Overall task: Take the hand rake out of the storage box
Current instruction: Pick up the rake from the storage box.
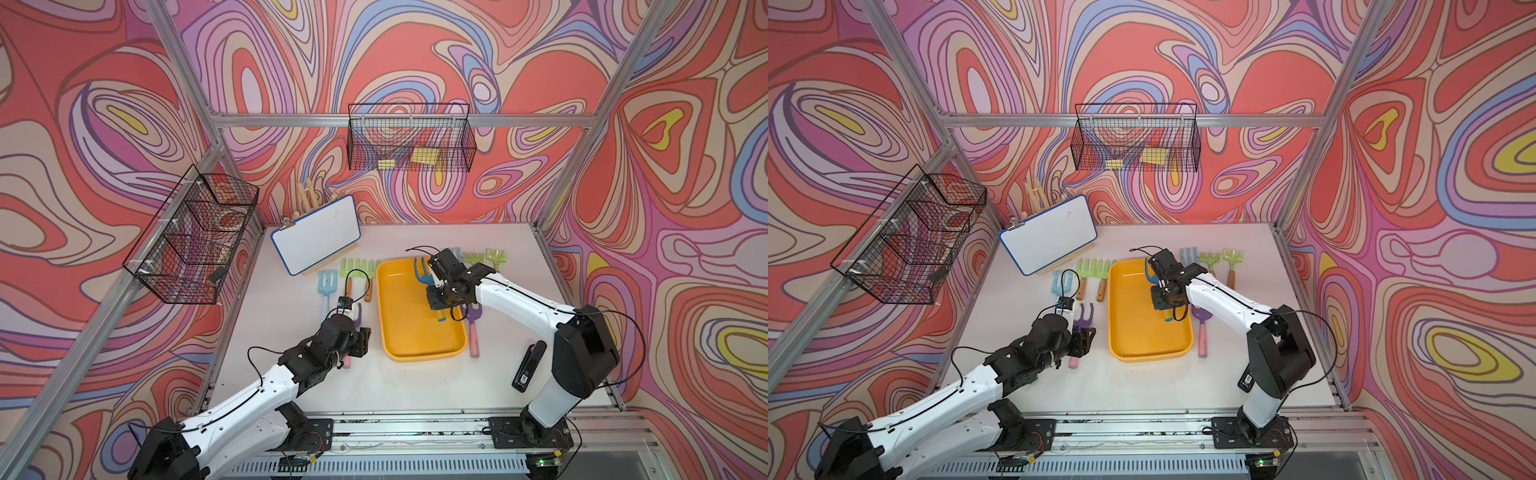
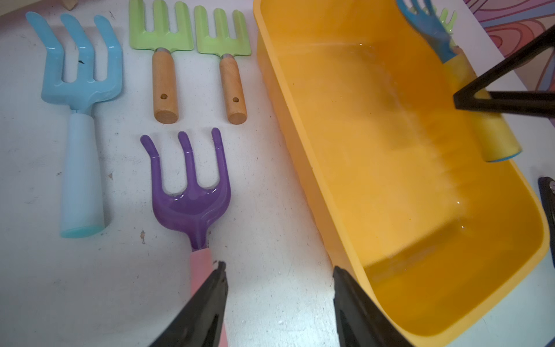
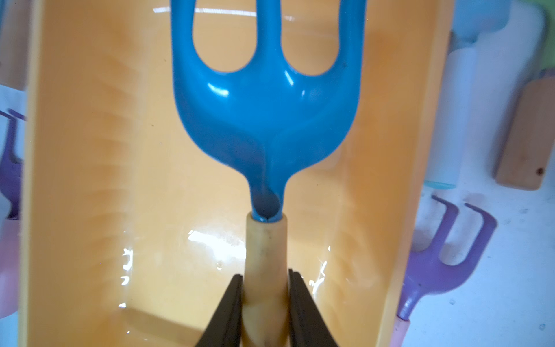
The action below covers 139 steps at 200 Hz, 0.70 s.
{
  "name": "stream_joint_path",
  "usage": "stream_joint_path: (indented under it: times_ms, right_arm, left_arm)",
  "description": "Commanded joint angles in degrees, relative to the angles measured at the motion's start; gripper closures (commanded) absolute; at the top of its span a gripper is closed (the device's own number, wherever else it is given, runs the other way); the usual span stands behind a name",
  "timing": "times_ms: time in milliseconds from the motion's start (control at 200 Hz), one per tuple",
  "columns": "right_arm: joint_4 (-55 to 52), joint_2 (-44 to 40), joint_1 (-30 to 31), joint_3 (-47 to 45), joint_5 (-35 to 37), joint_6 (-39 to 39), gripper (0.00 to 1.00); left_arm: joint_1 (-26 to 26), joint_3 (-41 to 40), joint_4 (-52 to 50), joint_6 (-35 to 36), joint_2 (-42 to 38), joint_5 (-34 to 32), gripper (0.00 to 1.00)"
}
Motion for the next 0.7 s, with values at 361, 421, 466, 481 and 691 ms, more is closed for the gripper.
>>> stream_joint_path:
  times_ms: [361, 421, 466, 481, 691]
  right_arm:
    - [-6.8, -14.3, 0.3, -6.8, 10.0, 2.5, 0.83]
    - [-8.2, -15.4, 0.2, -7.8, 12.0, 2.8, 0.84]
    - [-9.1, -16.1, -0.1, -8.9, 13.3, 3.3, 0.85]
    - [-9.3, -16.4, -0.1, -9.1, 13.6, 3.4, 0.85]
    - [-10.0, -20.2, -3.4, -13.5, 14.0, 3.5, 0.86]
  left_arm:
    - [0.2, 0.8, 1.0, 0.3, 1.2, 0.4, 0.39]
    - [0.3, 0.8, 1.0, 0.4, 1.2, 0.4, 0.39]
    - [0.4, 0.8, 1.0, 0.4, 1.2, 0.4, 0.39]
    - [0.4, 0.8, 1.0, 0.3, 1.2, 0.4, 0.4]
    - [0.4, 0.9, 0.9, 0.3, 1.4, 0.5, 0.4]
